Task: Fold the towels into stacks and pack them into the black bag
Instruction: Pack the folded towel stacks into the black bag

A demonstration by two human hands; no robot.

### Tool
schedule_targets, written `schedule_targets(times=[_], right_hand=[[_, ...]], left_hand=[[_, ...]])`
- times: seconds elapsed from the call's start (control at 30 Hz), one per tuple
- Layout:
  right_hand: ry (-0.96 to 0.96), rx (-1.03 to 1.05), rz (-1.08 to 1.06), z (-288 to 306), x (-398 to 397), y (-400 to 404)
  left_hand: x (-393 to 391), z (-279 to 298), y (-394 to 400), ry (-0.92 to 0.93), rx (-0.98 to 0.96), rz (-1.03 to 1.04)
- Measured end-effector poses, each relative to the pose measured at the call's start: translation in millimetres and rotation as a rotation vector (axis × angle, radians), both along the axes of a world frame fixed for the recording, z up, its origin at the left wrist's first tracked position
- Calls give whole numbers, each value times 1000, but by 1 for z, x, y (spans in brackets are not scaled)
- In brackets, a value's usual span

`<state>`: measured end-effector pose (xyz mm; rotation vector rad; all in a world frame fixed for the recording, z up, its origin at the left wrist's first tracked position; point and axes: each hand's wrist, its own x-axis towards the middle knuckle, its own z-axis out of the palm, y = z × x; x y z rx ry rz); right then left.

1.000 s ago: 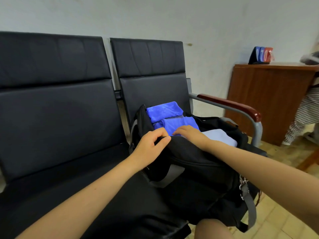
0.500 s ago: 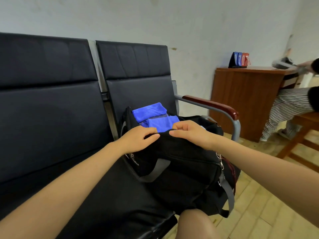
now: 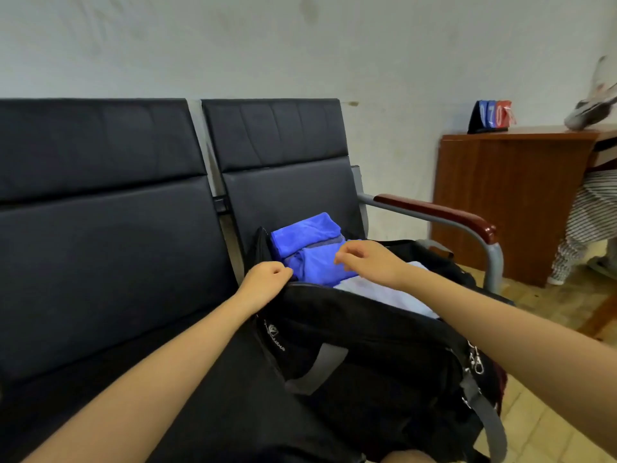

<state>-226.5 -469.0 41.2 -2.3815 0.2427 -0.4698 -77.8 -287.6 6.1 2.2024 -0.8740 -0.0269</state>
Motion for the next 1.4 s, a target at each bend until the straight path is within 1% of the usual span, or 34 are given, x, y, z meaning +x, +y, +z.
schedule_targets(times=[0.1, 0.17, 0.2, 0.27, 0.37, 0.43, 0.47, 0.5, 0.6, 0.63, 0.67, 0.73, 0.77, 0.8, 0.83, 0.9, 0.93, 0.97, 1.0, 1.1, 1.17, 1.23, 1.3, 1.33, 1.4], right_hand=[[-51, -101, -91, 2, 39, -12], [-79, -173, -134, 0, 63, -19], [-92, -191, -140, -3, 73, -21], [-92, -217, -143, -11, 91, -24], [-57, -349, -130, -22, 107, -23], [-77, -467, -75, -26, 116, -21], [-71, -492, -45, -27, 122, -21], [-49, -508, -23, -27, 128, -20], [86, -573, 2, -27, 145, -17], [137, -605, 14, -28, 149, -16], [183, -631, 31, -31, 152, -16], [216, -657, 52, -39, 159, -16], [207, -635, 59, -42, 161, -15], [204, -550, 71, -41, 161, -15], [198, -365, 90, -37, 161, -15], [164, 257, 190, -26, 156, -13], [131, 484, 216, -21, 155, -12], [115, 599, 226, -17, 156, -12], [135, 629, 222, -14, 158, -11], [267, 550, 166, -10, 163, 3], [321, 539, 80, -8, 170, 12], [388, 606, 11, -6, 179, 18], [488, 700, -14, -6, 190, 26], [508, 736, -21, -9, 196, 30], [487, 813, -30, -14, 206, 38]], left_hand=[[15, 7, -15, -160, 129, 211], [24, 10, -25, -246, 288, 336], [28, 10, -29, -233, 355, 380], [36, 7, -34, -160, 391, 438], [56, -1, -32, -118, 302, 451], [68, -4, -27, -62, 179, 443], [75, -5, -26, 17, 83, 441], [81, -5, -25, 135, -56, 443], [89, 4, -19, 559, -571, 437], [90, 8, -16, 658, -701, 401], [90, 12, -13, 717, -789, 355], [87, 19, -12, 773, -877, 260], [84, 20, -15, 795, -896, 229], [80, 20, -19, 819, -898, 206], [76, 18, -26, 847, -897, 193], [70, 12, -37, 898, -889, 194], [67, 10, -41, 903, -879, 214], [66, 9, -43, 893, -869, 238], [67, 7, -44, 874, -853, 264], [70, 3, -38, 837, -807, 357], [69, 3, -31, 816, -784, 351], [66, 5, -26, 791, -732, 313], [63, 7, -22, 750, -680, 300], [63, 8, -21, 740, -667, 295], [65, 8, -19, 727, -646, 287]])
